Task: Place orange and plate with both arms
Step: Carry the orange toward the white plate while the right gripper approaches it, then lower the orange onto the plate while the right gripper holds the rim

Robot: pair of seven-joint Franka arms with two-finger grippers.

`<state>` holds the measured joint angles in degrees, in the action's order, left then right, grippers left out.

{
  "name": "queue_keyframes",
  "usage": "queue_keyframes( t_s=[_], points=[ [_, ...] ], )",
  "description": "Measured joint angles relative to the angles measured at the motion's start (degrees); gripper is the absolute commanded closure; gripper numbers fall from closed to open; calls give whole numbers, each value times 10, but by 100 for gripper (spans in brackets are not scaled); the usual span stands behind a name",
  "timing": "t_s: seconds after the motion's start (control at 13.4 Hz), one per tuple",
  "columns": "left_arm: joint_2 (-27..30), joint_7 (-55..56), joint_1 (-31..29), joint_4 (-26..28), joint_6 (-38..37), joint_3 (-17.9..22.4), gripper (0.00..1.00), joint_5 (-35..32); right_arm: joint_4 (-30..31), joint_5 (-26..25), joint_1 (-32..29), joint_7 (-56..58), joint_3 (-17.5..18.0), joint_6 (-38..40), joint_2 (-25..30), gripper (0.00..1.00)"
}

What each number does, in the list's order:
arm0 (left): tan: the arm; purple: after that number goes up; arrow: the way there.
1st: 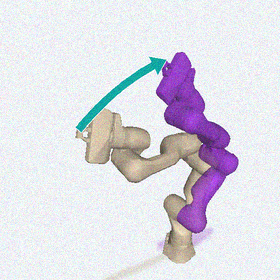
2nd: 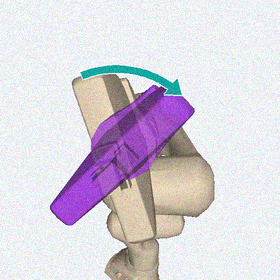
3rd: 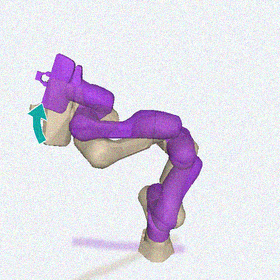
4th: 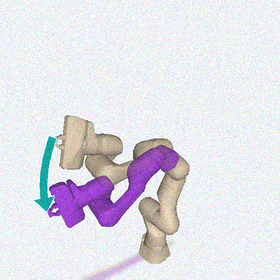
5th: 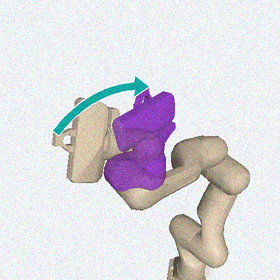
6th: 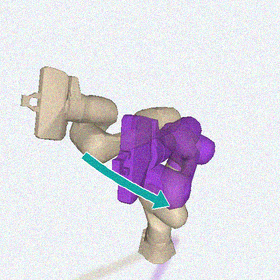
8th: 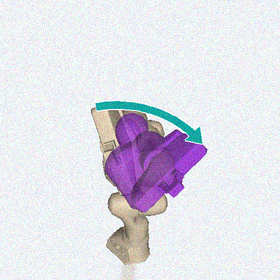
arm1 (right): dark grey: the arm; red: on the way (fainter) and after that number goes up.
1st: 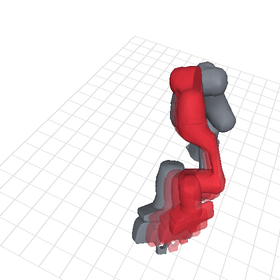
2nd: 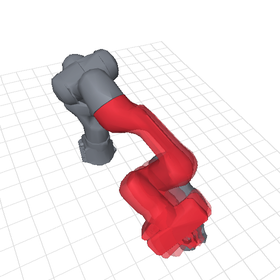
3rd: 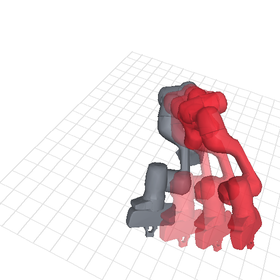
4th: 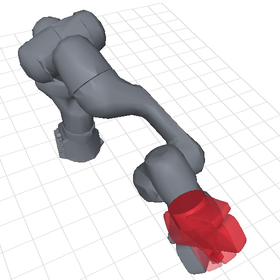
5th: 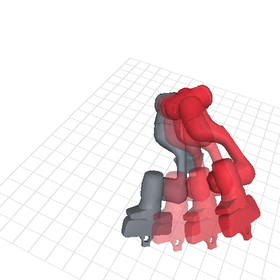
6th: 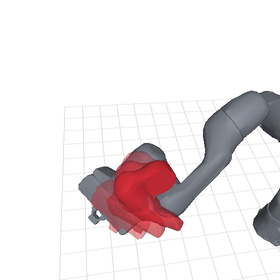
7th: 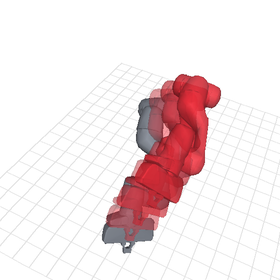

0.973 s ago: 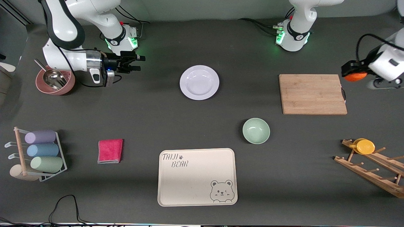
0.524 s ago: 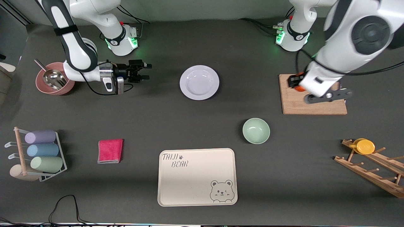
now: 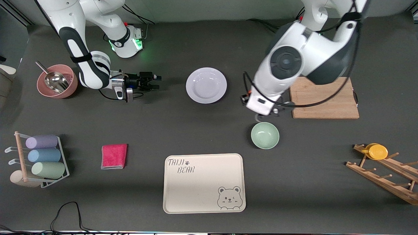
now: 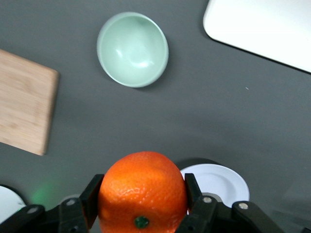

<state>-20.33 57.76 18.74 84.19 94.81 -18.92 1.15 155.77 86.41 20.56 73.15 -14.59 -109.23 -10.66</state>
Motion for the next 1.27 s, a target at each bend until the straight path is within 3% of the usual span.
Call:
queue_keyframes(
  t_s=[0.37,0.75,0.9,1.05,1.27],
  points=[
    [-24,84,57,52,102,0,100,-1,-1,47,0,9,0,-24,-39,1],
    [-45,141,115,152,240,-2,100,-1,-3,47,0,9,0,-26,-45,45],
    [-54,162,140,181,288,-2,100,-1,-5,47,0,9,0,-28,-46,45],
    [-74,186,159,192,322,-2,100,-3,-5,47,0,10,0,-29,-47,54],
    [-100,195,174,205,365,-1,100,-8,-6,47,0,10,0,-30,-47,54]
  ],
)
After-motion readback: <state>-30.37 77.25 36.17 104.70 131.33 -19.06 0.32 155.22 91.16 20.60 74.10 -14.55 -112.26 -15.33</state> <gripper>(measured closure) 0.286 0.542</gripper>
